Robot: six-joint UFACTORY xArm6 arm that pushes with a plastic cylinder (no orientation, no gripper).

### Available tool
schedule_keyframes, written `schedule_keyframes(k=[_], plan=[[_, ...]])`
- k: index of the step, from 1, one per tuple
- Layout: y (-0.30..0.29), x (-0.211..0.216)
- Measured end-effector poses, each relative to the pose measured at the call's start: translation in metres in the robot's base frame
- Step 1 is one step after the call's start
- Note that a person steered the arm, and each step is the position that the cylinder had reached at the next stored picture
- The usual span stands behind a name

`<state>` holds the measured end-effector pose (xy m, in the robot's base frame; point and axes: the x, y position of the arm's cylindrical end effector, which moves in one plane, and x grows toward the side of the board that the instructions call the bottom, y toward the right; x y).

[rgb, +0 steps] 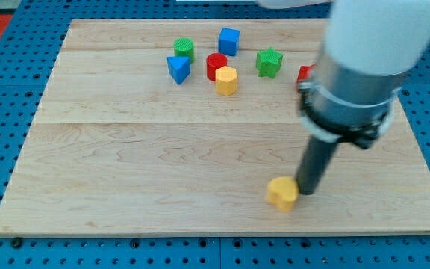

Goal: Place your arm to the bottom left of the yellow heart

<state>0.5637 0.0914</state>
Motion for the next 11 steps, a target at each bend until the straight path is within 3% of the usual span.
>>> schedule_keyframes(k=[1,2,4,6,11], plan=[[-0.061,0.005],[-0.037,-0.005],[-0.041,0.055],[-0.136,0.049],[-0.139,0.048]])
